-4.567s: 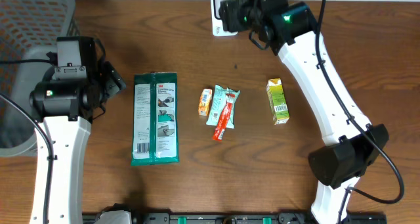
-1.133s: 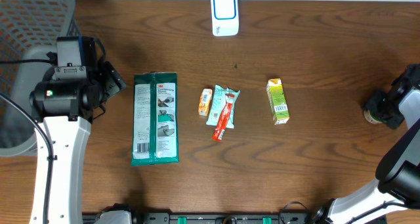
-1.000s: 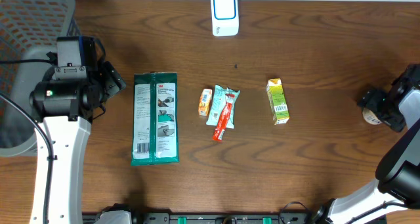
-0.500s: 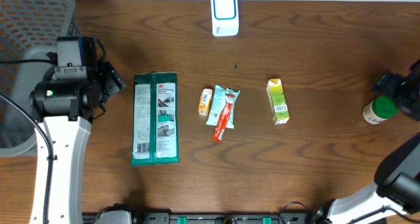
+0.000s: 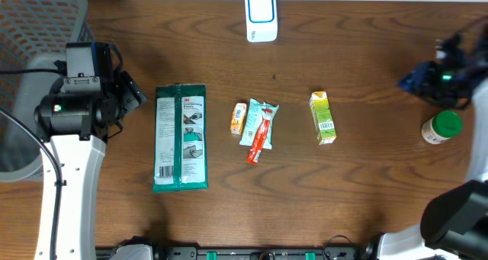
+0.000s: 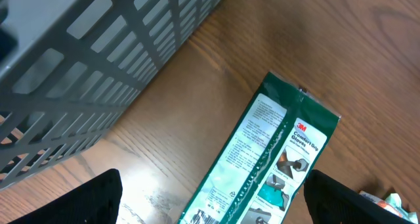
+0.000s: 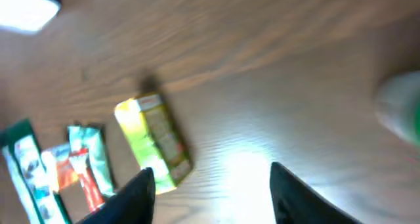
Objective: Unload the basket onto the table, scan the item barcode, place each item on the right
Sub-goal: 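Carry the jar to the right edge and set it down, then move the right gripper over the green tea carton and lower onto it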
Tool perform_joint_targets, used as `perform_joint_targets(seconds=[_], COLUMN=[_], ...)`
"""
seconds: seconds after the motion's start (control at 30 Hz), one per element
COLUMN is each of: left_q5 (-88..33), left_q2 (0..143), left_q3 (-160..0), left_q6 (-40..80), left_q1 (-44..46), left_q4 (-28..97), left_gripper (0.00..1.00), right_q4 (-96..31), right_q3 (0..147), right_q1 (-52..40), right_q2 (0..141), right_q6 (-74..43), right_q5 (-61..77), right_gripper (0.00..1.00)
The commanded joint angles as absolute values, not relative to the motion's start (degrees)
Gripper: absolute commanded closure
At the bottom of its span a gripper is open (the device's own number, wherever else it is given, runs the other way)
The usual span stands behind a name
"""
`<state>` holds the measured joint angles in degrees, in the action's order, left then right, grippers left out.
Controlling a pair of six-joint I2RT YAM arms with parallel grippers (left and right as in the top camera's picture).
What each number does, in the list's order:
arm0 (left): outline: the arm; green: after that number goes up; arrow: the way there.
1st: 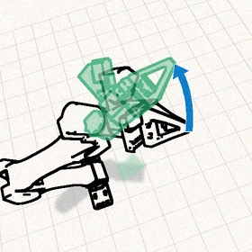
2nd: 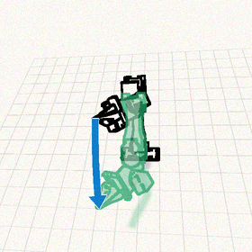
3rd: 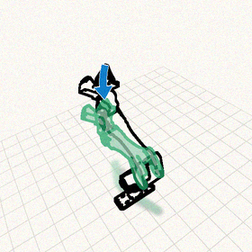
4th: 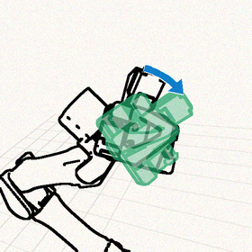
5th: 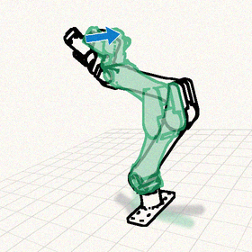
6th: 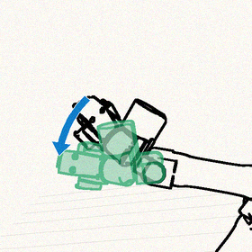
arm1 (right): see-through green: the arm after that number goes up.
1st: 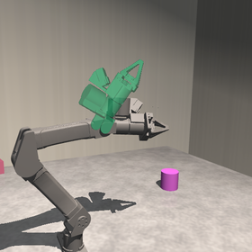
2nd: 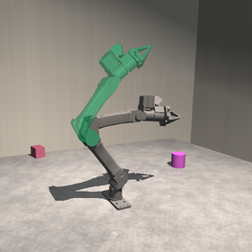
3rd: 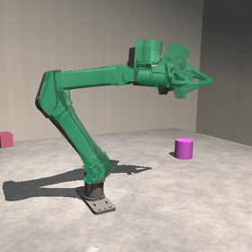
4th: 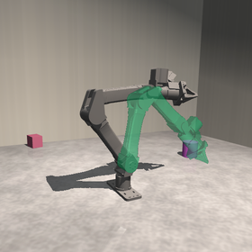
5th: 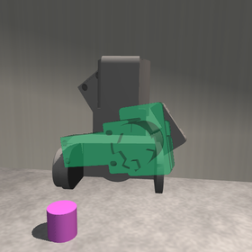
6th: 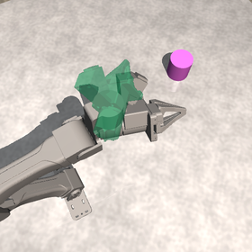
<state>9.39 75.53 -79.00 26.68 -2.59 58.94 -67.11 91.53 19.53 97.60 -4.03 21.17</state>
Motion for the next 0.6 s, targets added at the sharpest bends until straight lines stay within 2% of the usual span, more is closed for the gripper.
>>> perform_joint_targets(seconds=[0.0, 0.1, 0.17, 0.37, 0.57], left_q5=[10.13, 10.13, 10.13, 10.13, 10.13], left_q2=[75.22, 75.22, 75.22, 75.22, 75.22], left_q3=[-79.42, -79.42, -79.42, -79.42, -79.42], left_q6=[25.96, 25.96, 25.96, 25.96, 25.96], left_q1=[-2.83, -2.83, -2.83, -2.83, -2.83], left_q4=[59.13, 59.13, 59.16, 59.13, 59.13], left_gripper=[0.11, 0.11, 0.11, 0.11, 0.11], right_q4=[-64.84, -59.37, -55.4, -41.87, -34.74], right_q3=[86.52, 80.86, 77.36, 67.77, 63.18], right_q1=[13.72, 8.78, 5.87, -4.23, -13.37], right_q2=[97.89, 97.89, 97.89, 97.89, 97.89], right_q6=[-2.46, -2.46, -2.46, -2.46, -2.46], right_q5=[23.57, 23.4, 23.4, 16.32, 4.97], right_gripper=[0.64, 0.46, 0.41, 0.36, 0.31])
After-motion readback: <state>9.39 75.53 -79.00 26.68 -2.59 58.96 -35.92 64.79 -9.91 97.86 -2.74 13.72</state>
